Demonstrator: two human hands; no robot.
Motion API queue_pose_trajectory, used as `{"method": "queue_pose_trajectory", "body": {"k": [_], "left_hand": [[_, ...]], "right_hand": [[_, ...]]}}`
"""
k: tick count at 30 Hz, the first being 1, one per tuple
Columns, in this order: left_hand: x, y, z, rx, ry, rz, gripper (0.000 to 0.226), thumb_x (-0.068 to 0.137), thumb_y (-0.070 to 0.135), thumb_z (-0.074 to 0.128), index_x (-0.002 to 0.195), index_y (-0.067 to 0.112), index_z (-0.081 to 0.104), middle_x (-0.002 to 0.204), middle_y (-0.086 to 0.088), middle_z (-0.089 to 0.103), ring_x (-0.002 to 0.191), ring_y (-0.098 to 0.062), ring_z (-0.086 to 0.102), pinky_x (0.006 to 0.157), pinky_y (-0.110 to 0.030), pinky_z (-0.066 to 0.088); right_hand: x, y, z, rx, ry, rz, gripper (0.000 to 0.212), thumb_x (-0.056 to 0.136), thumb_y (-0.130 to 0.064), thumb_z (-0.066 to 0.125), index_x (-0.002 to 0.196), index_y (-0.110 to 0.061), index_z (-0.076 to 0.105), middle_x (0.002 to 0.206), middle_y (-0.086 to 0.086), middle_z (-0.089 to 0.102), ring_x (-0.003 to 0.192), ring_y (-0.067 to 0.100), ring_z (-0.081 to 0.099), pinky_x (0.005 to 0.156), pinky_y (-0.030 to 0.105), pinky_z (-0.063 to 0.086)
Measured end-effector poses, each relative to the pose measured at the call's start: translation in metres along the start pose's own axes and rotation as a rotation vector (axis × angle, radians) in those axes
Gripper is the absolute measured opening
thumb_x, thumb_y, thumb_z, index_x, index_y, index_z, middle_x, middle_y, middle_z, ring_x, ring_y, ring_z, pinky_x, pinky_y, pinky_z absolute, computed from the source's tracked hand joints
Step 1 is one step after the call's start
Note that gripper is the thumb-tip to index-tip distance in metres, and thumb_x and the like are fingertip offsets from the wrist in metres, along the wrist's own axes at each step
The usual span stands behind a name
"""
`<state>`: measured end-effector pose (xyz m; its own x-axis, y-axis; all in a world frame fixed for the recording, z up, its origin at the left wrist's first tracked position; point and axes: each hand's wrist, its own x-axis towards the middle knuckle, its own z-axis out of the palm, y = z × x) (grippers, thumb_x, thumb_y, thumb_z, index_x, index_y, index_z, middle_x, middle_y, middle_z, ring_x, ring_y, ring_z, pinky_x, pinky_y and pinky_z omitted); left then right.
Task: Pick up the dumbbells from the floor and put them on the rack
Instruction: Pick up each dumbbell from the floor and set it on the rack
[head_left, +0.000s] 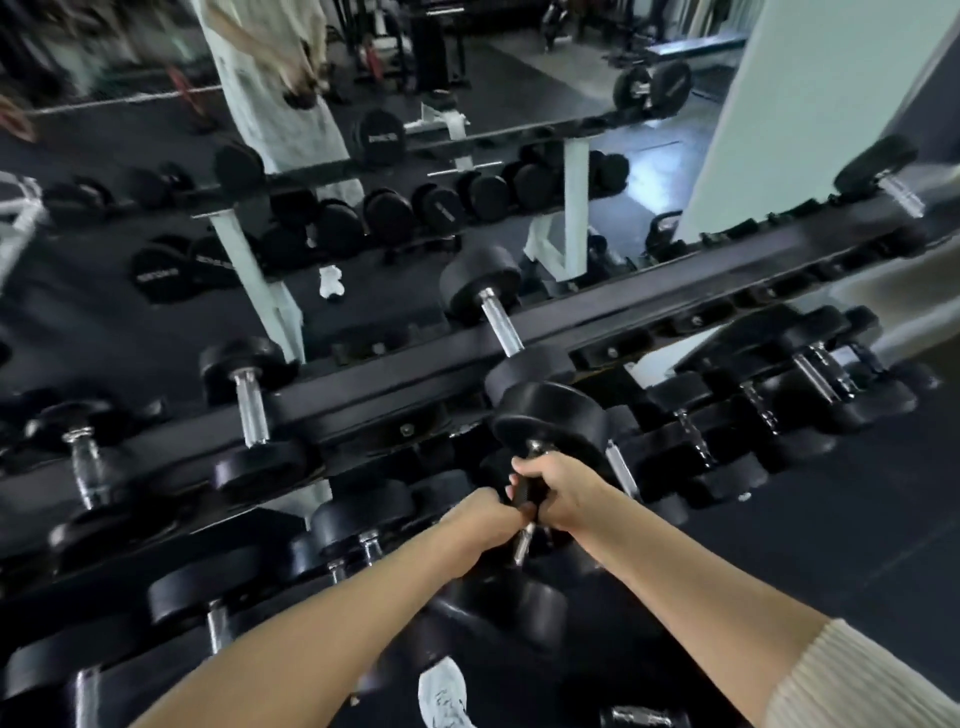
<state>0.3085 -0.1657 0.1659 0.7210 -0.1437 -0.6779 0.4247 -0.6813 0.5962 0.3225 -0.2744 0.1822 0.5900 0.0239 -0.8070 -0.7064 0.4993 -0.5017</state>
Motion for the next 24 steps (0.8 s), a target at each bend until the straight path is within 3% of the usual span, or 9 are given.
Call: {"method": "queue_pose_trajectory", "body": {"k": [4,8,12,15,18,20,24], "left_hand": [[0.025,-0.004,-0.071,0.006,0.073,-0.038,0.037,0.076,0.052,0.057,0.075,0.016,0.059,0.073,-0.001,0.060,0.070,-0.017,0.057,0.065,-0.029,0.047],[0.046,-0.009,-0.129,-0.073,0.137,-0.050,0.049,0.062,0.055,0.055,0.084,0.012,0.065,0.081,-0.005,0.068,0.083,-0.025,0.068,0.082,-0.036,0.055],[0.074,-0.022,-0.167,-0.132,0.219,-0.077,0.034,0.076,0.049,0.055,0.068,0.015,0.055,0.062,0.001,0.055,0.066,-0.020,0.057,0.062,-0.027,0.043],[0.097,-0.029,-0.185,-0.180,0.273,-0.106,0.038,0.078,0.048,0.056,0.086,0.011,0.063,0.073,-0.004,0.062,0.078,-0.025,0.064,0.066,-0.027,0.042],[0.119,-0.034,-0.194,-0.245,0.284,-0.157,0.038,0.080,0.048,0.056,0.093,0.012,0.060,0.079,-0.001,0.062,0.091,-0.026,0.067,0.071,-0.029,0.047],[0.133,-0.034,-0.198,-0.256,0.284,-0.190,0.036,0.085,0.046,0.054,0.099,0.014,0.060,0.082,0.000,0.063,0.090,-0.024,0.066,0.075,-0.029,0.048],[0.156,-0.032,-0.201,-0.288,0.310,-0.260,0.035,0.086,0.046,0.052,0.098,0.015,0.063,0.065,0.005,0.054,0.075,-0.019,0.060,0.065,-0.025,0.043]], "right_hand": [[0.030,-0.020,0.072,-0.034,-0.057,0.000,0.026,0.092,0.008,0.045,0.070,-0.004,0.047,0.066,0.010,0.043,0.060,0.018,0.043,0.061,0.027,0.044],[0.058,-0.038,0.136,-0.064,-0.062,-0.012,0.023,0.091,0.011,0.043,0.072,-0.001,0.048,0.068,0.011,0.046,0.060,0.020,0.046,0.061,0.030,0.045],[0.087,-0.049,0.187,-0.111,-0.070,-0.007,0.026,0.092,0.012,0.040,0.071,-0.003,0.046,0.070,0.011,0.045,0.062,0.018,0.046,0.061,0.030,0.044],[0.113,-0.056,0.213,-0.211,-0.065,0.027,0.025,0.093,0.010,0.041,0.072,-0.002,0.047,0.073,0.011,0.047,0.064,0.018,0.048,0.060,0.030,0.044],[0.143,-0.062,0.230,-0.305,-0.044,0.067,0.022,0.093,0.008,0.045,0.074,-0.002,0.050,0.075,0.011,0.050,0.066,0.018,0.050,0.060,0.030,0.047],[0.163,-0.064,0.238,-0.328,-0.038,0.089,0.020,0.092,0.008,0.046,0.075,-0.002,0.051,0.075,0.011,0.051,0.066,0.018,0.051,0.060,0.030,0.048],[0.196,-0.069,0.246,-0.358,-0.041,0.116,0.018,0.090,0.009,0.047,0.076,-0.001,0.051,0.075,0.013,0.051,0.065,0.020,0.051,0.060,0.032,0.047]]}}
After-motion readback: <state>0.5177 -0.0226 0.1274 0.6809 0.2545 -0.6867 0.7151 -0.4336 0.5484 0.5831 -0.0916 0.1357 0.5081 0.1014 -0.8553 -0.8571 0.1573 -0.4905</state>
